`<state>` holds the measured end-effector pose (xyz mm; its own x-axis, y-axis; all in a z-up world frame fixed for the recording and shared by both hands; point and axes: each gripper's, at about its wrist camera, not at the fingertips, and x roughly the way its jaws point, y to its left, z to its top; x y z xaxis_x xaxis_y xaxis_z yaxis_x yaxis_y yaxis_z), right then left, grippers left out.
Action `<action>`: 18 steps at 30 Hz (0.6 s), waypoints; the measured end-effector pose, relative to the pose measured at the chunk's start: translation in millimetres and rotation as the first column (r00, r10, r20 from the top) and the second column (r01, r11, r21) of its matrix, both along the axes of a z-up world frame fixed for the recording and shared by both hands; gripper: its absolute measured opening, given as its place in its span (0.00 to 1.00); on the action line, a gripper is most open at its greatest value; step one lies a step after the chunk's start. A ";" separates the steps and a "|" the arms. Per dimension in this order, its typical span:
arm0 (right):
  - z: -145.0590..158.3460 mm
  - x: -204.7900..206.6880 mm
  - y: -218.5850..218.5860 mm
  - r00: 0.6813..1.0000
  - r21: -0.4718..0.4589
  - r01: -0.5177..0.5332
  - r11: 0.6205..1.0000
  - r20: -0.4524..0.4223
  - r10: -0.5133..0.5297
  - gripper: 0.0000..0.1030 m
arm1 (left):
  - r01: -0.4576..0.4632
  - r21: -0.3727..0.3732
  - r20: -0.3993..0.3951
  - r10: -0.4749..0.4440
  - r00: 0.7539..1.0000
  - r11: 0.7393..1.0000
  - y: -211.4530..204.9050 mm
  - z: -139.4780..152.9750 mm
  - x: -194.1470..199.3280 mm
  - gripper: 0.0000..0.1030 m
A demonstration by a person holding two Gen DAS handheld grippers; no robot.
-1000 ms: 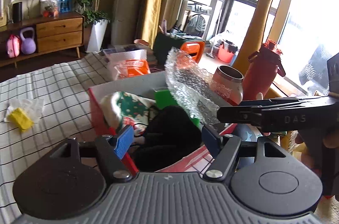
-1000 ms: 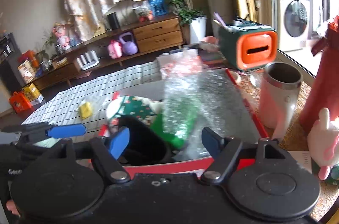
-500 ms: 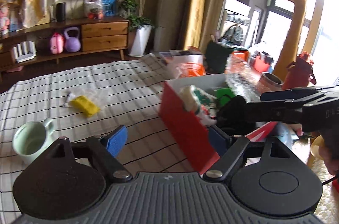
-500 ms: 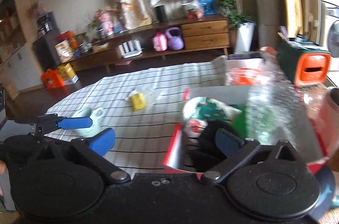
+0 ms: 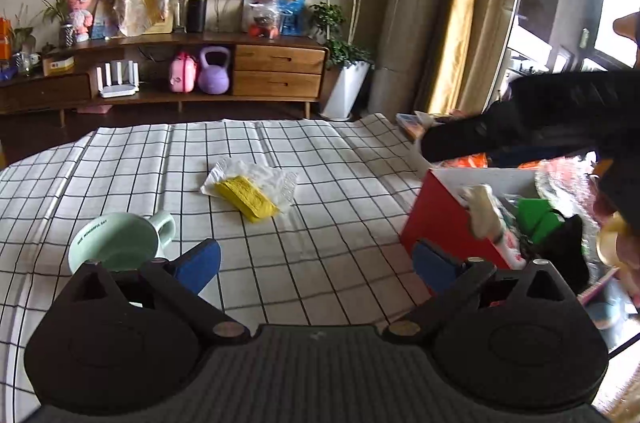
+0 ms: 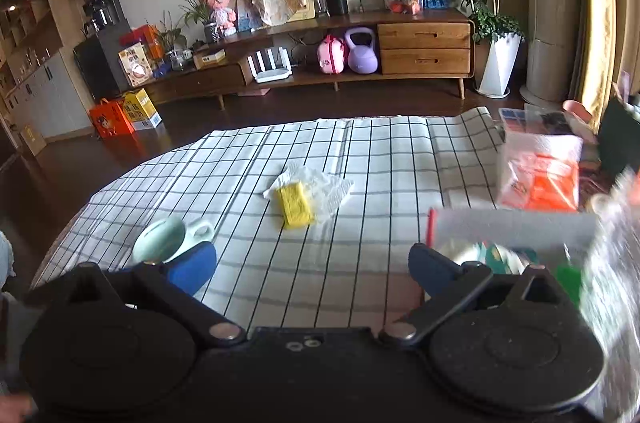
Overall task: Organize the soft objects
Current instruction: 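Open left tool and withdraw both tools from the red box, then move both tools to the yellow sponge lying on the white tissue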
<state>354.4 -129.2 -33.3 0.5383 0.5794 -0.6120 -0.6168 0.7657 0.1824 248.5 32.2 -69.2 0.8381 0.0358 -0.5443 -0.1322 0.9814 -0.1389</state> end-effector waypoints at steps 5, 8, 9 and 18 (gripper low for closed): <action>-4.2 43.9 33.6 1.000 -0.040 -0.002 0.999 -0.013 0.001 0.98 | -0.062 -0.028 -0.023 0.061 0.998 0.998 7.8 -13.6 37.0 1.00; -9.9 68.9 52.4 1.000 -0.081 -0.003 0.997 -0.016 0.002 0.95 | -0.097 -0.058 -0.021 0.096 0.995 0.994 13.7 -21.3 57.3 1.00; -12.2 78.6 59.0 1.000 -0.091 -0.009 0.996 -0.020 0.007 0.93 | -0.102 -0.059 -0.016 0.101 0.995 0.993 14.5 -23.5 63.5 1.00; -40.2 142.1 111.9 0.997 -0.123 -0.028 0.992 -0.077 0.018 0.82 | -0.232 -0.075 0.009 0.233 0.972 0.970 30.9 -44.9 111.0 1.00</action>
<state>496.4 -17.4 -73.5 0.4755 0.5087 -0.7177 -0.6227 0.7709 0.1339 359.6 63.1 -114.0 0.8211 0.1915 -0.5377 -0.3523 0.9112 -0.2134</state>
